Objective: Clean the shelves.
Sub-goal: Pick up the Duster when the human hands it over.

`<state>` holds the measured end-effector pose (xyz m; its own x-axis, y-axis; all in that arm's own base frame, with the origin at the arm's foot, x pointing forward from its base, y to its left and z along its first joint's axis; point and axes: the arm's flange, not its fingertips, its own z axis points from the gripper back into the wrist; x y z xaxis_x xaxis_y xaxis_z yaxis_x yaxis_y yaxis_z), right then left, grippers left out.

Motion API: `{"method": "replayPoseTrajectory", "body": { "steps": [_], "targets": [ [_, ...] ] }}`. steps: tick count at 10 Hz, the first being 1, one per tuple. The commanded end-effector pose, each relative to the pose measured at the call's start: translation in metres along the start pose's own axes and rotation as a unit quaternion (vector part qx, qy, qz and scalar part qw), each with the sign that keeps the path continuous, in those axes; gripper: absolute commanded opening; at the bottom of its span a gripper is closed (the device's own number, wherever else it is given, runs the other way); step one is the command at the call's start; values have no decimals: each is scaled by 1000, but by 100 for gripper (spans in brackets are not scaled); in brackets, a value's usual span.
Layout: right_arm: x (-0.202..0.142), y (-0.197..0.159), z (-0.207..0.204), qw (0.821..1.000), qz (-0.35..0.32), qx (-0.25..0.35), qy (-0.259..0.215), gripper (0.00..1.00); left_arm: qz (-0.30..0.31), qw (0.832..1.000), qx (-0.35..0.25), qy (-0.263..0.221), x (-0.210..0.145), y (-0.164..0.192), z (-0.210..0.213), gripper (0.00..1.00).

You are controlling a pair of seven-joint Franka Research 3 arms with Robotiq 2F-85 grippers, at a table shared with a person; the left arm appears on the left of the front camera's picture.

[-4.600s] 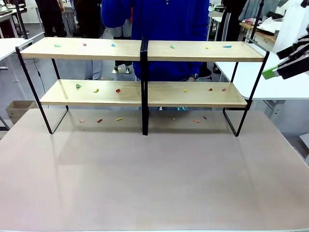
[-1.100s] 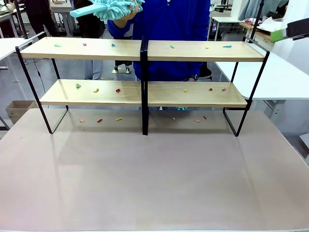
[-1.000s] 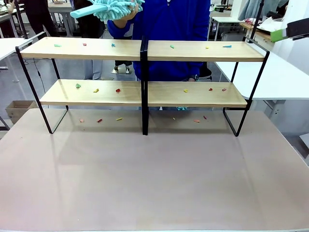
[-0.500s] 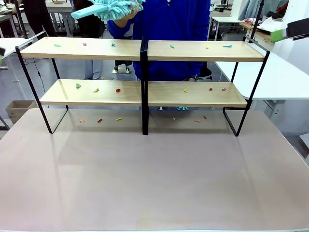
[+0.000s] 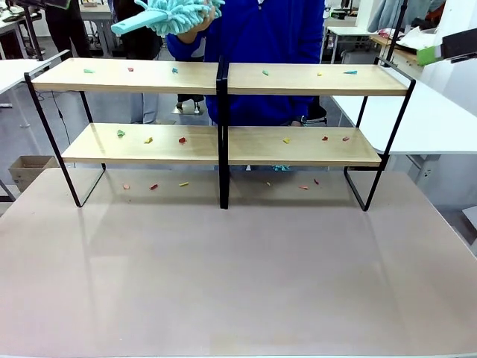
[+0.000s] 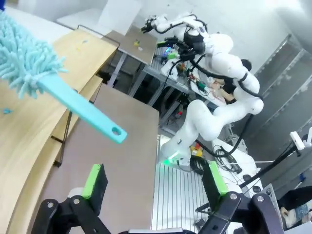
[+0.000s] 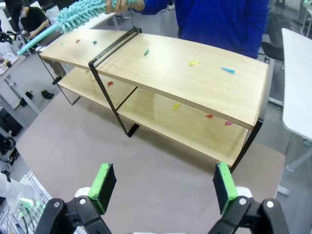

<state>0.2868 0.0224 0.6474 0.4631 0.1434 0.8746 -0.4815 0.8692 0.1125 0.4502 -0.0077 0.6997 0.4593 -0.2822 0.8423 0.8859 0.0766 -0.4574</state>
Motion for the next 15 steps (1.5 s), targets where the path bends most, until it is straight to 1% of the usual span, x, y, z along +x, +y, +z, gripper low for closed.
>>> {"method": "replayPoseTrajectory", "body": {
  "steps": [1, 2, 3, 4, 5, 7, 8, 9, 11, 13, 14, 15],
  "targets": [
    [0, 0, 1, 1000, -1, 1, -1, 100, -55, 996, 52, 37, -21, -36, -8, 100],
    [0, 0, 1, 1000, -1, 1, -1, 100, 0, 1000, 0, 0, 0, 0, 0, 100],
    [0, 0, 1, 1000, -1, 1, -1, 100, 51, 998, -5, 34, 8, 14, -24, 100],
    [0, 0, 1, 1000, -1, 1, -1, 100, 122, 991, -29, 35, 32, 40, -35, 100],
    [0, 0, 1, 1000, -1, 1, -1, 100, 167, 985, -30, 31, 53, 66, -44, 100],
    [0, 0, 1, 1000, -1, 1, -1, 100, 252, 966, -62, -6, 81, 98, -62, 100],
    [0, 0, 1, 1000, -1, 1, -1, 100, 278, 959, -60, -2, 88, 106, -73, 100],
    [0, 0, 1, 1000, -1, 1, -1, 100, 296, 953, -61, 20, 88, 111, -85, 100],
    [0, 0, 1, 1000, -1, 1, -1, 100, 308, 949, -51, 49, 79, 115, -100, 100],
    [0, 0, 1, 1000, -1, 1, -1, 100, 309, 948, -20, 74, 72, 117, -103, 100],
    [0, 0, 1, 1000, -1, 1, -1, 100, 304, 950, 8, 75, 68, 119, -105, 100],
    [0, 0, 1, 1000, -1, 1, -1, 100, 307, 948, 7, 79, 65, 118, -105, 100]
  ]
}}
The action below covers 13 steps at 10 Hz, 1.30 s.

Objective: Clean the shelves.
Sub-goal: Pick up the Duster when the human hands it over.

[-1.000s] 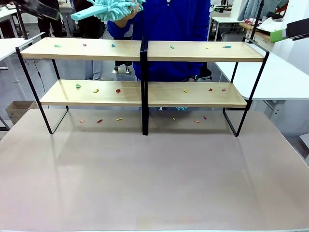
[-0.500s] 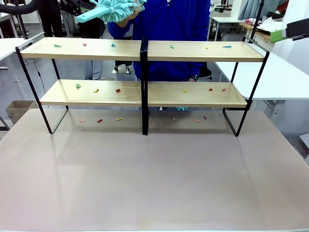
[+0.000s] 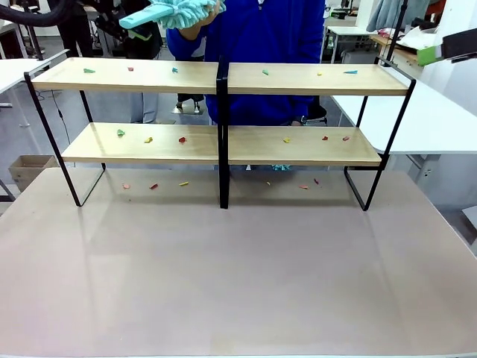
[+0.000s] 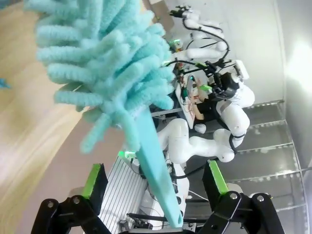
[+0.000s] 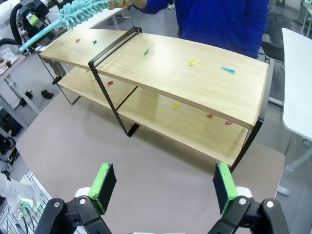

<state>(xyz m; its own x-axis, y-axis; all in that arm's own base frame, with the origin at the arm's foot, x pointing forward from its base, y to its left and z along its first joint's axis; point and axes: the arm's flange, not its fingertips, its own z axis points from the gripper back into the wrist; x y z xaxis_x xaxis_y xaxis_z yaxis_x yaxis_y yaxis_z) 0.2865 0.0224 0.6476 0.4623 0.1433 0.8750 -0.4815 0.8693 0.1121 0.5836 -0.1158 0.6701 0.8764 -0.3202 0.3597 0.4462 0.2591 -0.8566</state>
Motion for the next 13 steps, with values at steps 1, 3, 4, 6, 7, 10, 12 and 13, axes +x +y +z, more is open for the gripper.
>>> {"method": "replayPoseTrajectory", "body": {
  "steps": [1, 3, 4, 6, 7, 10, 12, 13],
  "targets": [
    [0, 0, 0, 1000, -1, 1, -1, 100, -2, 1000, 0, 6, -4, -1, -8, 100],
    [0, 0, 0, 1000, -1, 1, -1, 100, -7, 1000, -10, 3, -2, -2, -12, 100],
    [0, 0, 0, 1000, -1, 1, -1, 100, -9, 1000, -12, 1, -3, -2, -13, 100],
    [0, 0, 0, 1000, -1, 1, -1, 100, -5, 1000, -14, -7, -2, 1, -15, 92],
    [0, 0, 0, 1000, -1, 1, -1, 100, -7, 1000, -10, -7, 0, 1, -14, 42],
    [0, 0, 0, 1000, -1, 1, -1, 100, -10, 999, -20, -34, 2, 4, -14, 0],
    [0, 0, 0, 1000, -1, 1, -1, 100, -12, 999, -22, -41, 3, 4, -14, 16],
    [0, 0, 0, 1000, -1, 1, -1, 100, -15, 999, -20, -46, 2, 3, -15, 6]
  ]
}}
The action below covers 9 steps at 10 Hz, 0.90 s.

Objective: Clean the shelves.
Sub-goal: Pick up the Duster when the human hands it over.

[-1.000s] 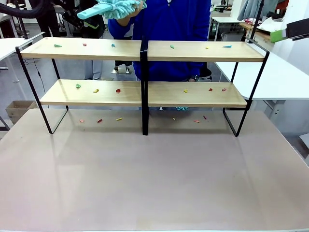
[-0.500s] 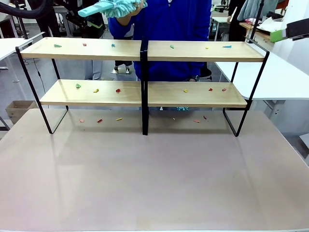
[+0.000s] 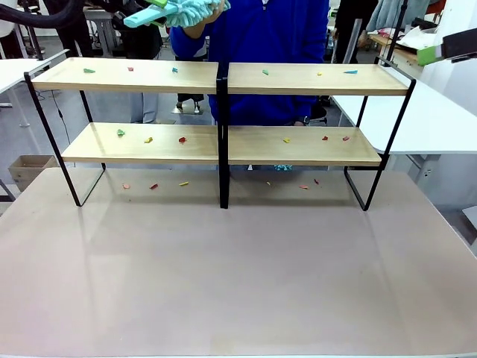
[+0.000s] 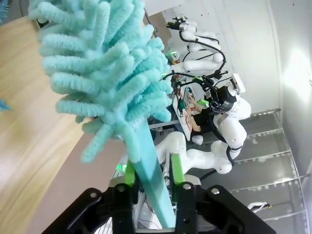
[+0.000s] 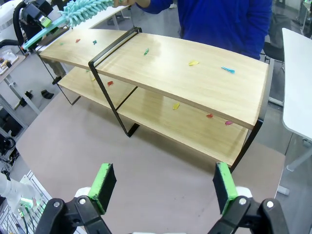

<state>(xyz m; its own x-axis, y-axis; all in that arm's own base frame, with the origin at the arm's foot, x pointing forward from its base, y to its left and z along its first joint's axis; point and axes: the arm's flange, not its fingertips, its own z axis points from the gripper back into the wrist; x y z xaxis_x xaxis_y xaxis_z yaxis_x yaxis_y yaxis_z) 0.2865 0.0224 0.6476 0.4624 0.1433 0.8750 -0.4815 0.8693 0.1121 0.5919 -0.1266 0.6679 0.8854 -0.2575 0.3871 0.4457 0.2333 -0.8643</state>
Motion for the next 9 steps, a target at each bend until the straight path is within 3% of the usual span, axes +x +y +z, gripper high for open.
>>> {"method": "replayPoseTrajectory", "body": {
  "steps": [1, 6, 9],
  "targets": [
    [0, 0, 0, 1000, -1, 1, -1, 100, -14, 1000, -7, -9, -8, 1, -5, 0],
    [0, 0, 0, 1000, -1, 1, -1, 100, -29, 999, -12, 13, -22, -8, 11, 0],
    [0, 0, 0, 1000, -1, 1, -1, 100, -108, 990, 51, 71, -105, -40, 114, 0]
  ]
}}
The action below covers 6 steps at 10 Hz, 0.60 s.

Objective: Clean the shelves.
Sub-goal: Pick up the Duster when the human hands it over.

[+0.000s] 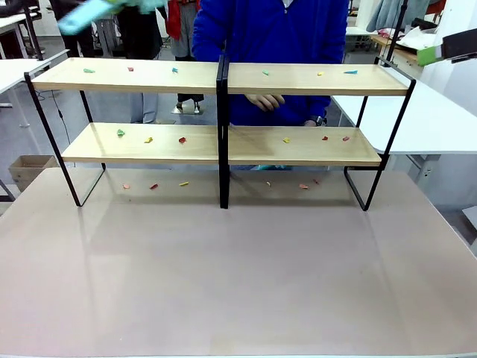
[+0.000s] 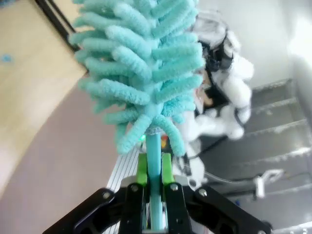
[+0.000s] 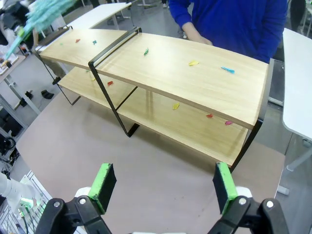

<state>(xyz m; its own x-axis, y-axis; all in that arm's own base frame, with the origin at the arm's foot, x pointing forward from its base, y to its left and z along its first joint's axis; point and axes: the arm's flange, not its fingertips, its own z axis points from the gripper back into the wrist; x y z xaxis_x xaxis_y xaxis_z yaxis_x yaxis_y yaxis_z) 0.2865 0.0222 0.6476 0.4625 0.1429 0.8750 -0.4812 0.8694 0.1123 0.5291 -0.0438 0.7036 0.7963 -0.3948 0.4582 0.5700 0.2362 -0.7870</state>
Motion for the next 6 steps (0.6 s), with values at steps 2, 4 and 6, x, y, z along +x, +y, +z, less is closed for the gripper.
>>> {"method": "replayPoseTrajectory", "body": {
  "steps": [2, 4, 6],
  "targets": [
    [0, 0, 0, 1000, -1, 1, -1, 100, -71, 994, 77, 41, -142, -16, 101, 0],
    [0, 0, 0, 1000, -1, 1, -1, 100, -91, 990, 106, -8, -225, -29, 156, 0],
    [0, 0, 0, 1000, -1, 1, -1, 100, -101, 985, 141, -21, -315, -29, 185, 0]
  ]
}}
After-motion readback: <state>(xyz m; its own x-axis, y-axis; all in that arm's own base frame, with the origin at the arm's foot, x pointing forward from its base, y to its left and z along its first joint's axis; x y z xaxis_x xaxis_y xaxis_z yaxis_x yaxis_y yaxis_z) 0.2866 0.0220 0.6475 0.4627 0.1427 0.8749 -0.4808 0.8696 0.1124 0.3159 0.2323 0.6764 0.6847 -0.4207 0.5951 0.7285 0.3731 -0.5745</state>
